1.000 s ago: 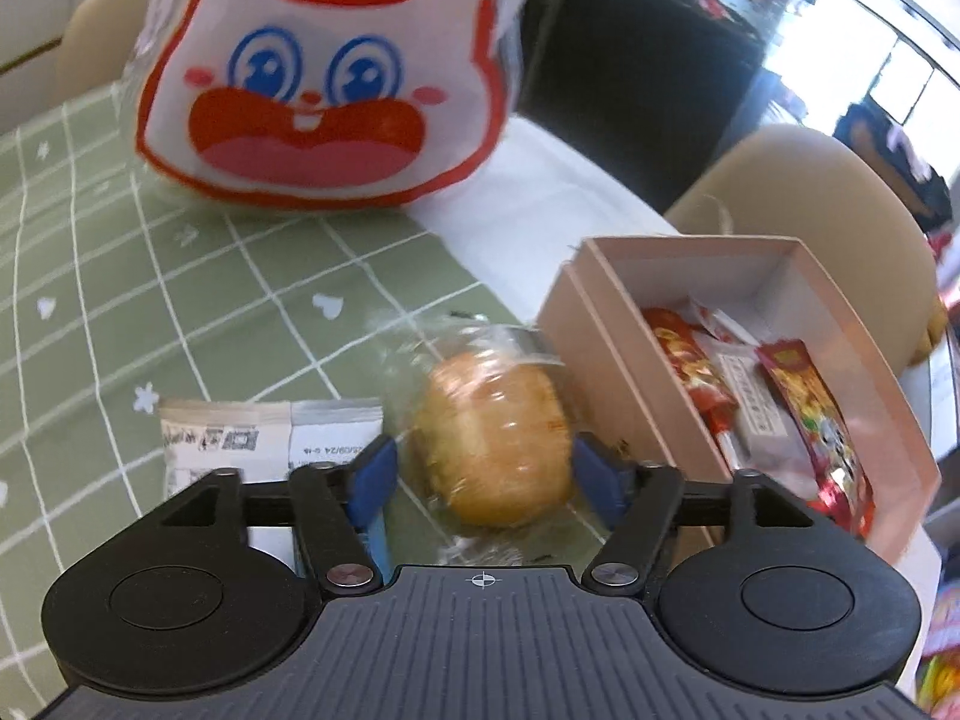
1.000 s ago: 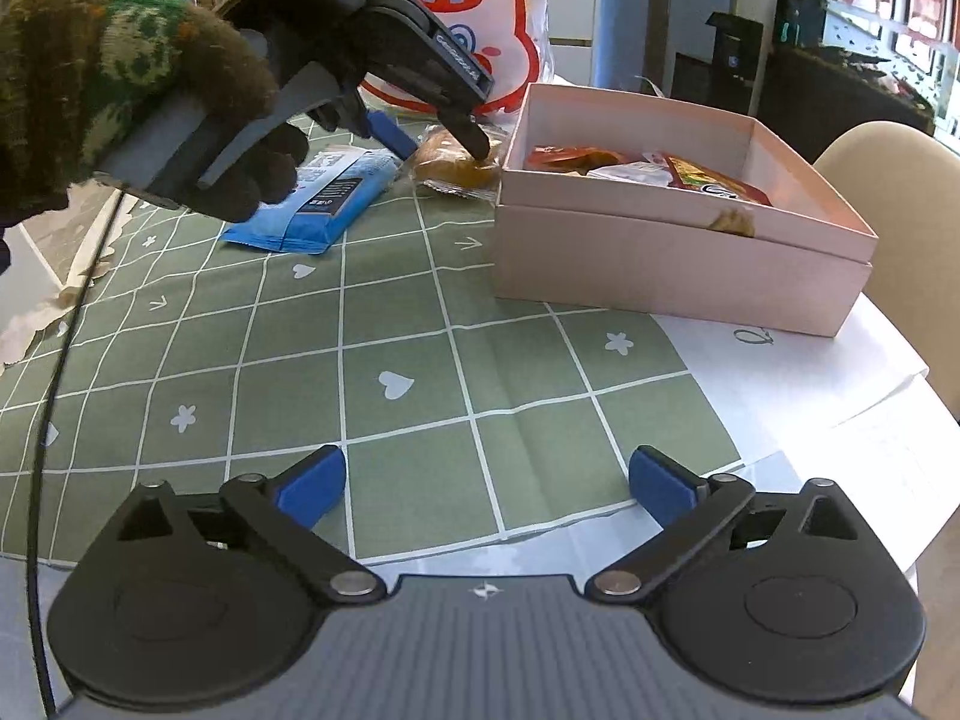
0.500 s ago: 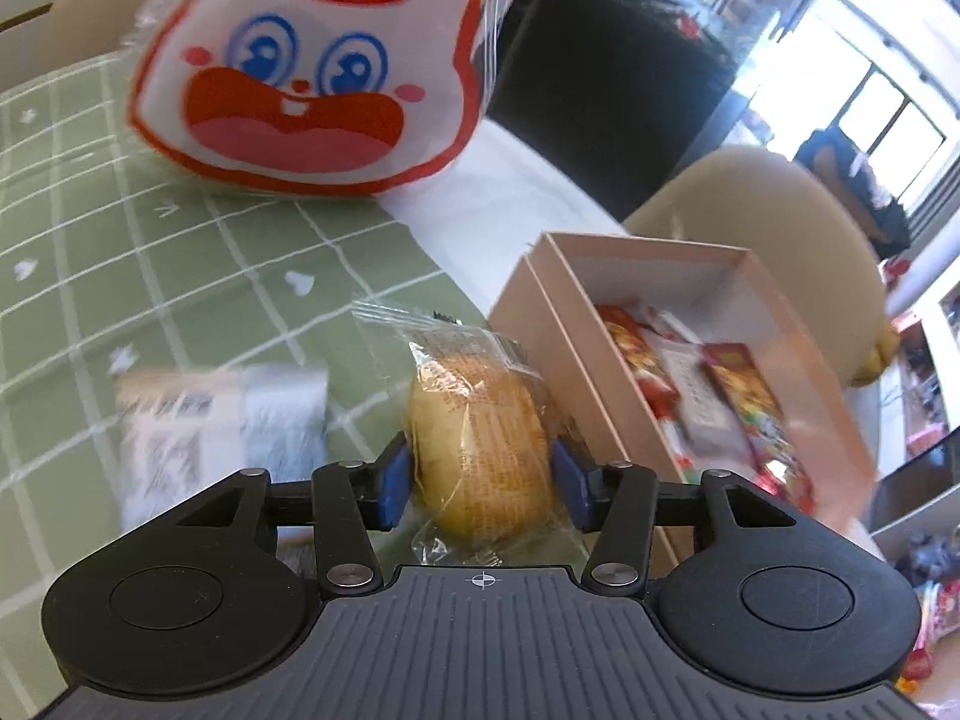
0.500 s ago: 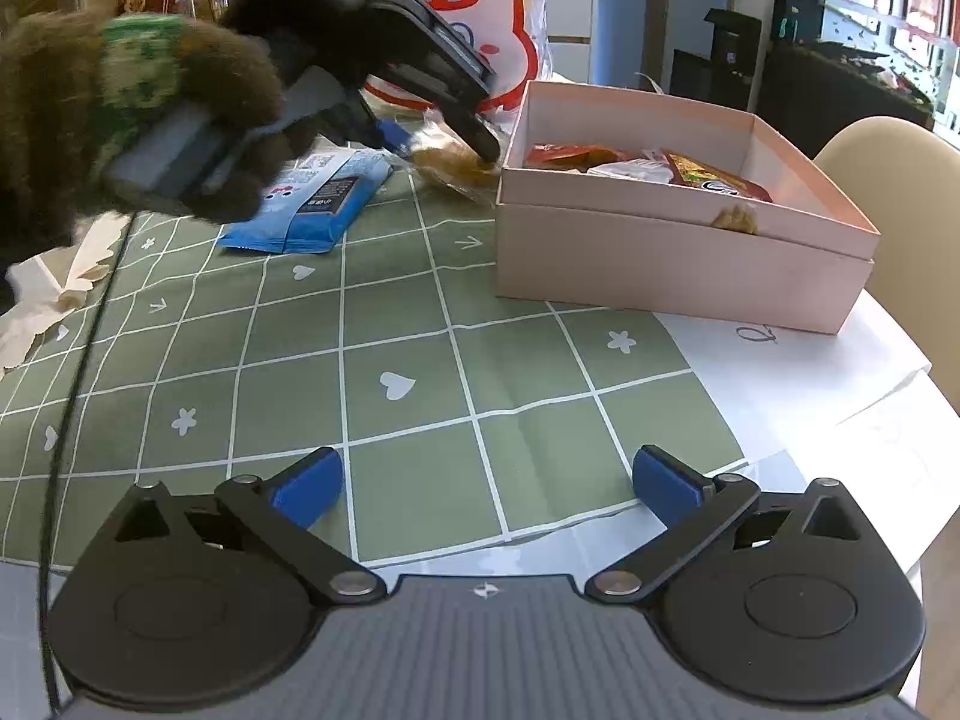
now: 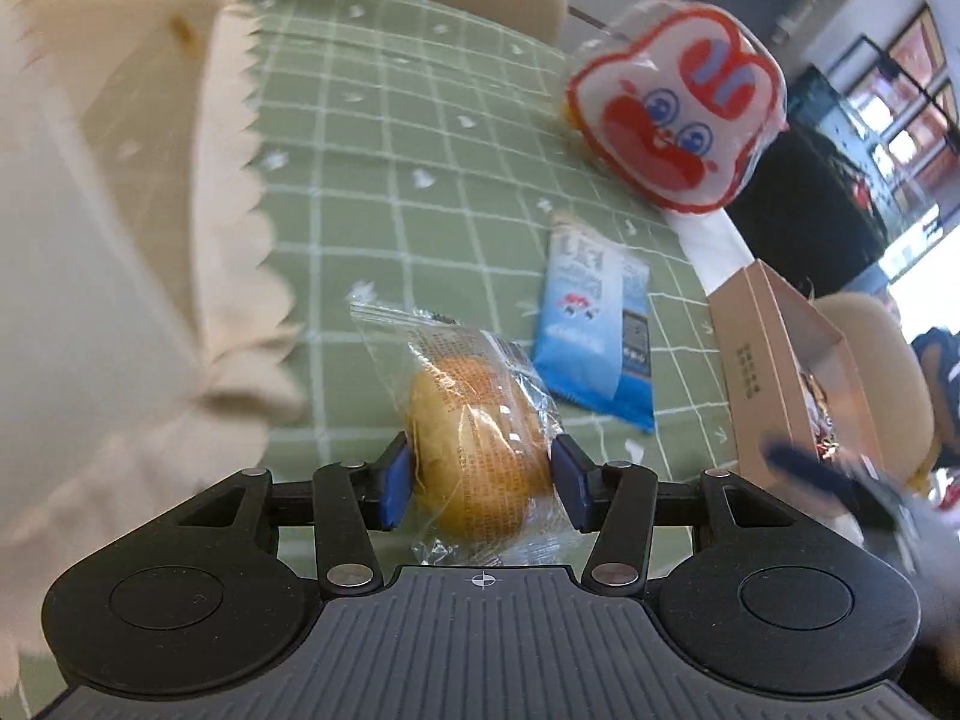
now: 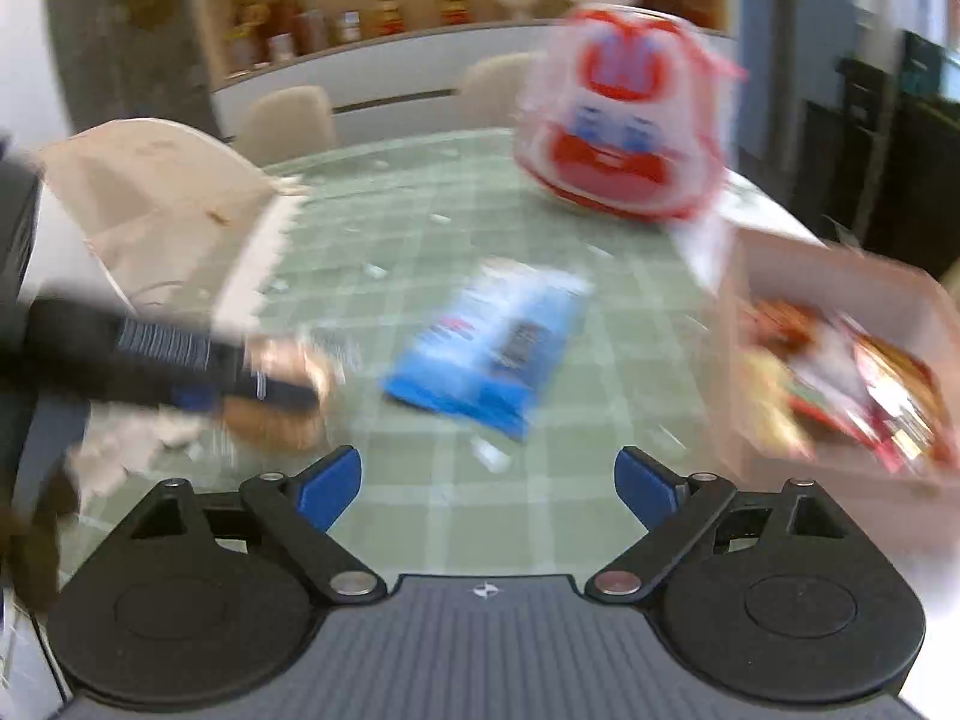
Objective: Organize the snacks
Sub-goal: 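Grasp the blue-and-white wafer packet with the right tool while the left tool lifts the bread roll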
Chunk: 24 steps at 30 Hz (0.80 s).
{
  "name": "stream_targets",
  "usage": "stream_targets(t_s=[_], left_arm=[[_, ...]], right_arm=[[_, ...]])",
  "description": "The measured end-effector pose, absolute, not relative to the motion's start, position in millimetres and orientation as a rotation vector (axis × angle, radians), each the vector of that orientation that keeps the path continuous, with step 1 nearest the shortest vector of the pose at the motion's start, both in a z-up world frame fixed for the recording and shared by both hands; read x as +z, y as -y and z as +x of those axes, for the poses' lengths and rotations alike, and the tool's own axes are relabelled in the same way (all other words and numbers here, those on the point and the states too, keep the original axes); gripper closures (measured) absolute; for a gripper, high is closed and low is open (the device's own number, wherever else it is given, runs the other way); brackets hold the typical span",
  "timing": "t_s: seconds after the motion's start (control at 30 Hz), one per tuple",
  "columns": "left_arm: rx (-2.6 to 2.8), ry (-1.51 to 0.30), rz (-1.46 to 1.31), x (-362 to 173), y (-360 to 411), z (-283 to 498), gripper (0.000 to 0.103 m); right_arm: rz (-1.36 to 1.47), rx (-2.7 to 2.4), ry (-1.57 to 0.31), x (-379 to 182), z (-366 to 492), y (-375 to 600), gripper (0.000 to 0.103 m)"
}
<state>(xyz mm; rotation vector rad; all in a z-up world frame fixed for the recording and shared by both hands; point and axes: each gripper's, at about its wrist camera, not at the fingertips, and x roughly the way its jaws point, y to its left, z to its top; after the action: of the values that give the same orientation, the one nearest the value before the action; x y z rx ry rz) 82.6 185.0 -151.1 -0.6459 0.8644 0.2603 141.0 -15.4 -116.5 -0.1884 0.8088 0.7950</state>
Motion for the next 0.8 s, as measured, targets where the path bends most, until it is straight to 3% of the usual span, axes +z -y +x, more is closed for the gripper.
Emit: stream_targets(t_s=[0.27, 0.43, 0.57, 0.8], left_arm=[[0.291, -0.871, -0.746, -158.6, -192.3, 41.5, 0.049], [0.292, -0.884, -0.780, -164.0, -195.4, 35.9, 0.049], [0.255, -0.894, -0.773, -161.5, -191.7, 46.2, 0.049], [0.155, -0.962, -0.708, -159.2, -168.9, 65.5, 0.049]], right_arm=[[-0.209, 0.587, -0.893, -169.8, 228.3, -68.1, 0.011], [-0.228, 0.600, -0.893, -182.0, 238.2, -82.0, 0.010], [-0.291, 0.682, -0.898, -174.8, 229.3, -83.5, 0.024], [-0.247, 0.847, -0.785, -112.6, 174.2, -23.6, 0.025]])
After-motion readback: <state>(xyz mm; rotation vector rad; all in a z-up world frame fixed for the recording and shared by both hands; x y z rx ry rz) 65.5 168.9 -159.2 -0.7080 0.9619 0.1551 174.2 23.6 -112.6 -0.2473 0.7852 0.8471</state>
